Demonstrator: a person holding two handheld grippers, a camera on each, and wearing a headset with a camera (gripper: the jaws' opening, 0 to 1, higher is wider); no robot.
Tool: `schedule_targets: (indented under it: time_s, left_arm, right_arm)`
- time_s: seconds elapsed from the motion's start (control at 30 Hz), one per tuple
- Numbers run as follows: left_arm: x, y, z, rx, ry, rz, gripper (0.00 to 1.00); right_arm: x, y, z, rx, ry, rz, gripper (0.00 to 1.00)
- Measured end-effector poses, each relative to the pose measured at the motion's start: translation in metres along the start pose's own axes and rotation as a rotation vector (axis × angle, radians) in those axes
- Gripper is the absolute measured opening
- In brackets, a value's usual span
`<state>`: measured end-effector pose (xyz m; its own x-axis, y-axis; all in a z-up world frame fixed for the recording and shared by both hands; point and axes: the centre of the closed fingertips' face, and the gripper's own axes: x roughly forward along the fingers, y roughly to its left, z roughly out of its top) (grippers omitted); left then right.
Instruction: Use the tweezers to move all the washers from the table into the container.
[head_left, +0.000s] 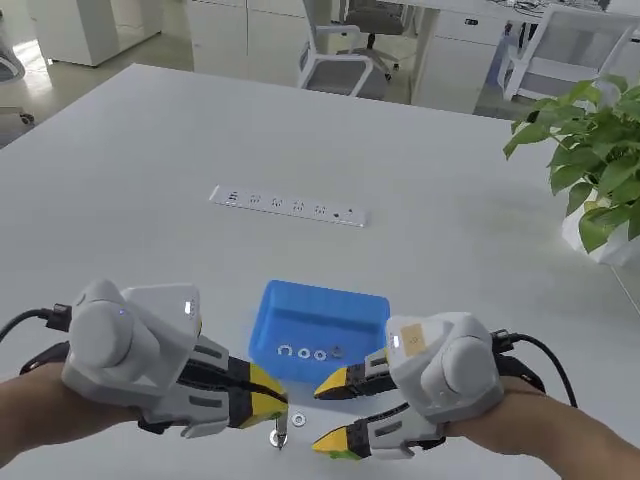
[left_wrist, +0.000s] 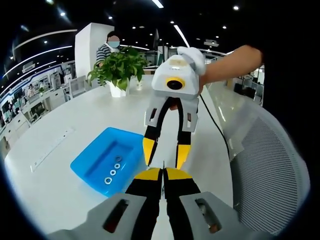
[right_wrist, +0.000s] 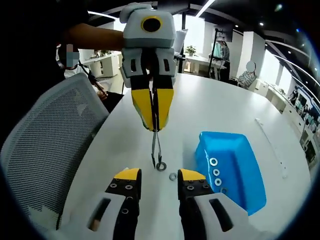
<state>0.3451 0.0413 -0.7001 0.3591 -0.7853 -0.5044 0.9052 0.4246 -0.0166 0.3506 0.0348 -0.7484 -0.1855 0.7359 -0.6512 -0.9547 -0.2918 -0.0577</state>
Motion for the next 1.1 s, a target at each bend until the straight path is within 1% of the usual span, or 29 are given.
schedule_targets:
  time_s: [0.23, 0.4, 0.57, 0.63, 0.7, 0.97, 1.1]
  left_arm:
    - [0.001, -0.001, 0.001, 0.002, 0.003, -0.006, 0.05]
    - [0.001, -0.001, 0.002, 0.002, 0.005, -0.01, 0.05]
    - [0.002, -0.002, 0.003, 0.005, 0.006, -0.016, 0.05]
    - [0.002, -0.002, 0.003, 0.006, 0.008, -0.016, 0.05]
    - [0.002, -0.001, 0.003, 0.007, 0.009, -0.014, 0.05]
    - [0.001, -0.002, 0.002, 0.004, 0.009, -0.013, 0.05]
    - [0.002, -0.003, 0.003, 0.006, 0.009, -0.015, 0.05]
  right_arm:
    - [0.015, 0.003, 0.003, -0.054, 0.019, 0.048, 0.24]
    - [0.023, 0.003, 0.004, -0.086, 0.03, 0.065, 0.18]
    - [0.029, 0.003, 0.008, -0.104, 0.029, 0.076, 0.14]
    - [0.031, 0.005, 0.009, -0.106, 0.027, 0.091, 0.12]
    - [0.033, 0.008, 0.007, -0.123, 0.041, 0.103, 0.1]
    - [0.034, 0.008, 0.007, -0.13, 0.043, 0.106, 0.09]
    - [0.034, 0.008, 0.006, -0.111, 0.045, 0.104, 0.07]
